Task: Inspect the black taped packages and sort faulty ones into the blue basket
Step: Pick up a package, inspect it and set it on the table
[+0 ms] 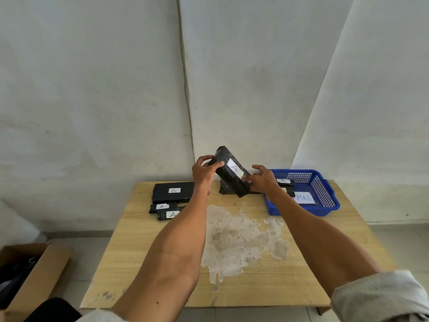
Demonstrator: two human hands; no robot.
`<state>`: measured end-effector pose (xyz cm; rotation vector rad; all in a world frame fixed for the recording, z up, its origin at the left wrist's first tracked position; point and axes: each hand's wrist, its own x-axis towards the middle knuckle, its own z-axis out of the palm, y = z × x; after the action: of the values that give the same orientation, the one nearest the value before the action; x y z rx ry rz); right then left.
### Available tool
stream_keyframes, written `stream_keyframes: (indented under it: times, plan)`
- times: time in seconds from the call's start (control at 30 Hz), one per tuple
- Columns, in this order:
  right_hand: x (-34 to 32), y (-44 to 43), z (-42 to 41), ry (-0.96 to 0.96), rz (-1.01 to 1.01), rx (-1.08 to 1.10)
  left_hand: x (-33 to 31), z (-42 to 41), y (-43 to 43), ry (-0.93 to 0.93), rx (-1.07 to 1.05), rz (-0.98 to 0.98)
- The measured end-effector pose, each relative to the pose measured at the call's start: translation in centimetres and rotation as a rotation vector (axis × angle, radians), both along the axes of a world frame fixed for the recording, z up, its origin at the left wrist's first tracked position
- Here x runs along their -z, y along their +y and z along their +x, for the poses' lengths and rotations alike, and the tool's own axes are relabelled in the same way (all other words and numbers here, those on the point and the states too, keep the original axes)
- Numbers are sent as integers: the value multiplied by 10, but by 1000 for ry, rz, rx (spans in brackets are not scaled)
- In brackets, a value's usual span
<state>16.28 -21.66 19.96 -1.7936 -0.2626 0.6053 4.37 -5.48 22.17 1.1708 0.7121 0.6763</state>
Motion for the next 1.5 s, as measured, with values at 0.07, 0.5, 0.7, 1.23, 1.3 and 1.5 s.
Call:
stream_keyframes:
  times: [0.07,0.5,0.7,1.23,1.3,1.5]
  plan:
    - [-1,1,-4,-92,-64,-96,-3,0,-3,0,103,31]
    - [-20,4,-20,-402,-128,-139,-9,-7,-5,6,278,29]
    - [-25,6,-28,-414,-101,-108,-7,-6,-12,28,209,-96]
    - [-34,5,-30,-468,-96,-134,-18,-13,-10,13,194,-166]
    - [-35,5,-31,-476,-93,-133,-18,-13,-10,6,189,-173]
    - [-37,6,-30,-497,-104,-136,-20,-14,-11,-16,195,-169]
